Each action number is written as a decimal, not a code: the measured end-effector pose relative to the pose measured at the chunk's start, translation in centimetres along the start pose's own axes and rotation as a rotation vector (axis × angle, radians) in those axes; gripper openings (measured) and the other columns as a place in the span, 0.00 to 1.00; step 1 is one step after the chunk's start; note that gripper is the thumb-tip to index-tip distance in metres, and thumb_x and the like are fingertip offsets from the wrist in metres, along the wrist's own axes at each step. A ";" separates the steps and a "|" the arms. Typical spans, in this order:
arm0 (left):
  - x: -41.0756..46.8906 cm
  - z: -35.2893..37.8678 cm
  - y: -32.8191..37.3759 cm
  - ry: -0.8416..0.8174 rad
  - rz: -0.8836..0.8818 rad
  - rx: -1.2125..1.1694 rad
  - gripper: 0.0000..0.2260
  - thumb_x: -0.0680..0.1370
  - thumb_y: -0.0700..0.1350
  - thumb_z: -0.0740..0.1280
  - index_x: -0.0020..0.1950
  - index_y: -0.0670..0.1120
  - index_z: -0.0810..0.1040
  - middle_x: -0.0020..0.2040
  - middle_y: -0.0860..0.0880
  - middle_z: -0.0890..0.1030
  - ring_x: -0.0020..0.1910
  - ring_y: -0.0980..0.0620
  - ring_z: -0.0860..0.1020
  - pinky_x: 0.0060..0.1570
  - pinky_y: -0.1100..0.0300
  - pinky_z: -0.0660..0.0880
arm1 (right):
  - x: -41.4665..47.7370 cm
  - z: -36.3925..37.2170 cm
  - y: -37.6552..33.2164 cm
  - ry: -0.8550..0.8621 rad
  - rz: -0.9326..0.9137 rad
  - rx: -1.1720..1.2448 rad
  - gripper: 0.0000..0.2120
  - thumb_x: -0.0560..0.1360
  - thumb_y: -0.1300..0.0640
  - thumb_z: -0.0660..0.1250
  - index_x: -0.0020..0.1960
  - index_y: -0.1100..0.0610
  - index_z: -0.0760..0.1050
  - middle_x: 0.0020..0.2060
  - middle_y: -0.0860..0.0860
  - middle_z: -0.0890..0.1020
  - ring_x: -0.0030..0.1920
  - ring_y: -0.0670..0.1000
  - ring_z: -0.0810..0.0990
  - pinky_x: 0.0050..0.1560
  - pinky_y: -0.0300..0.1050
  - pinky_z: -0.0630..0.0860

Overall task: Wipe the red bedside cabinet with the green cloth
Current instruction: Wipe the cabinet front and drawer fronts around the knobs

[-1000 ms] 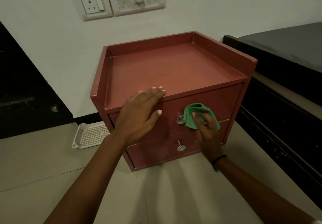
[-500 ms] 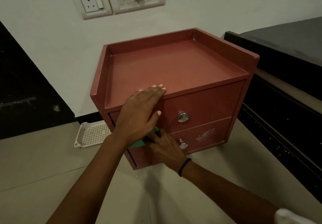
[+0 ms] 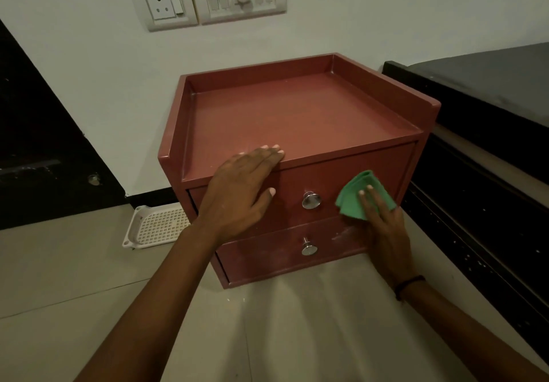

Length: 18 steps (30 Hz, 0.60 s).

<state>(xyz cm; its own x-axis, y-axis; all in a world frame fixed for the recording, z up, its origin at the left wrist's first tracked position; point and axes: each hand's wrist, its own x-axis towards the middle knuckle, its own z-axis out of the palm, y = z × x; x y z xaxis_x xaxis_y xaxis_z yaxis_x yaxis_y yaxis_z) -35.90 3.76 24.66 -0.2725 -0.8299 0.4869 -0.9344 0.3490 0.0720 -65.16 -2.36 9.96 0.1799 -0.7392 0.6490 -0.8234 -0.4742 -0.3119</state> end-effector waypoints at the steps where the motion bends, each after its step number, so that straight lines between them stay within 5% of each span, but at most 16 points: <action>1: 0.0 0.0 0.0 0.006 -0.004 0.003 0.29 0.78 0.50 0.62 0.79 0.50 0.63 0.79 0.52 0.65 0.78 0.54 0.61 0.76 0.52 0.56 | 0.2 -0.4 -0.9 0.080 0.083 0.108 0.27 0.74 0.74 0.59 0.72 0.61 0.72 0.72 0.55 0.72 0.50 0.57 0.71 0.49 0.44 0.70; 3: 0.0 0.1 0.0 0.009 -0.009 0.007 0.29 0.78 0.51 0.62 0.79 0.51 0.63 0.79 0.53 0.65 0.78 0.54 0.61 0.76 0.51 0.56 | 1.2 -1.0 -3.5 0.183 0.082 0.267 0.21 0.76 0.71 0.54 0.64 0.63 0.76 0.64 0.57 0.78 0.51 0.54 0.72 0.49 0.45 0.67; 6: 0.1 0.1 0.1 0.008 -0.005 0.010 0.29 0.78 0.51 0.62 0.79 0.51 0.63 0.79 0.53 0.65 0.78 0.54 0.61 0.76 0.50 0.57 | 3.4 -1.1 -7.9 0.036 -0.160 0.288 0.21 0.76 0.72 0.59 0.64 0.59 0.78 0.60 0.53 0.80 0.52 0.51 0.70 0.50 0.45 0.70; 9: 0.1 0.0 0.0 0.014 0.003 0.014 0.29 0.77 0.50 0.62 0.79 0.50 0.64 0.79 0.53 0.65 0.78 0.54 0.62 0.76 0.50 0.58 | 4.4 -0.3 -9.6 -0.146 -0.431 0.145 0.14 0.78 0.60 0.59 0.54 0.58 0.83 0.56 0.53 0.81 0.59 0.55 0.73 0.58 0.51 0.73; 12: 0.0 0.0 -0.1 0.008 0.008 0.008 0.29 0.77 0.50 0.62 0.79 0.51 0.63 0.79 0.53 0.65 0.78 0.54 0.62 0.76 0.49 0.60 | 4.3 -0.1 -9.2 -0.213 -0.585 -0.051 0.14 0.78 0.57 0.58 0.53 0.58 0.82 0.56 0.52 0.80 0.63 0.56 0.73 0.63 0.52 0.72; 18: 0.0 -0.2 -0.2 -0.001 0.010 -0.007 0.29 0.78 0.50 0.62 0.79 0.50 0.63 0.79 0.52 0.66 0.78 0.53 0.62 0.76 0.48 0.60 | 3.0 0.6 -11.2 -0.022 -0.148 0.191 0.19 0.75 0.65 0.55 0.59 0.59 0.79 0.56 0.53 0.80 0.59 0.57 0.73 0.59 0.48 0.74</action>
<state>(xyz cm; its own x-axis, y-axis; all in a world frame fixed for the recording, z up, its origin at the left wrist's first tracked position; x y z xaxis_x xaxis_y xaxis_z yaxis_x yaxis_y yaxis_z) -35.63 3.75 24.85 -0.2820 -0.8270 0.4863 -0.9299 0.3603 0.0735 -55.06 0.46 15.06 0.3045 -0.6641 0.6828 -0.6705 -0.6586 -0.3415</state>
